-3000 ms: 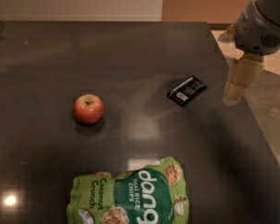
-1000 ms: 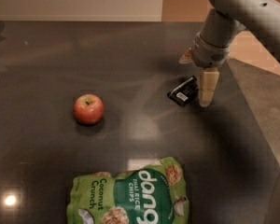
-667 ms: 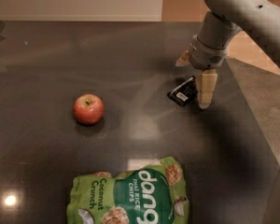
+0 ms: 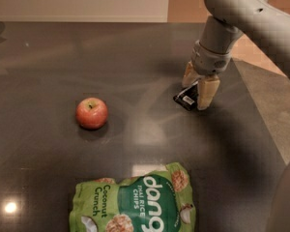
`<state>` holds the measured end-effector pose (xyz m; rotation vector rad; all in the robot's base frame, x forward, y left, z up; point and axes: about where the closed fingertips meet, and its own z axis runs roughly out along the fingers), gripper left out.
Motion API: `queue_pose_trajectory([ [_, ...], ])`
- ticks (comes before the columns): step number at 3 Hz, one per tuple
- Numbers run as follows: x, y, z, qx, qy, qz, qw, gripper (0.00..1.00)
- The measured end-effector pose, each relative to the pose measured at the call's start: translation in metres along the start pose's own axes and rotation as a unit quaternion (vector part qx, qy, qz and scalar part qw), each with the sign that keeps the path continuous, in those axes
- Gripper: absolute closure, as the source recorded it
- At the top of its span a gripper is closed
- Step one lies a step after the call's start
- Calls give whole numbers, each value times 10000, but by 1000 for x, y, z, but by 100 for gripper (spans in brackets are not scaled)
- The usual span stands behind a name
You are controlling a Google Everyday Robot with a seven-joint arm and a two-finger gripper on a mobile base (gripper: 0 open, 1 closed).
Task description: Pick rxbar chocolate
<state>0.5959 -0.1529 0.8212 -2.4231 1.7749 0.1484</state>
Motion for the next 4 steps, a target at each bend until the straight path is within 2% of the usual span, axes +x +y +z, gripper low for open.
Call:
queue_pose_trajectory([
  [2,0,0,-5,-15,11,-8,10000,88],
  [3,3,0,-26,147,-103,159,9997,100],
  [4,0,1,-54,313,-291,279,9987,100],
])
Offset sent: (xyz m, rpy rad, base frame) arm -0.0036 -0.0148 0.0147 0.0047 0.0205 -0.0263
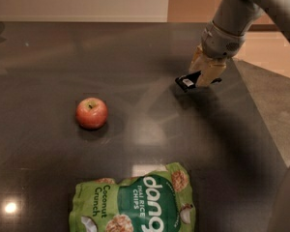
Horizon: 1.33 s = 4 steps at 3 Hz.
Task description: Pick rxbar chocolate
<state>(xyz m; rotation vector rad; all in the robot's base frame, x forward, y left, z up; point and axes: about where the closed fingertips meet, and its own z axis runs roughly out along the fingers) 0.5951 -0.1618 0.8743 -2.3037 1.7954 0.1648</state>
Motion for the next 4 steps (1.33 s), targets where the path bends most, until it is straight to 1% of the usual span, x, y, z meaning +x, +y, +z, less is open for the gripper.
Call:
queue_pose_trajectory([
  [1,-10,-1,-28,172,-207,33,9996,100],
  [2,-23,-4,-54,348,-364,-51,9987,100],
  [3,-40,-19,-81,778,-507,-193,9955,100],
  [4,-42,-27,-80,904,-526,-193,9943,100],
])
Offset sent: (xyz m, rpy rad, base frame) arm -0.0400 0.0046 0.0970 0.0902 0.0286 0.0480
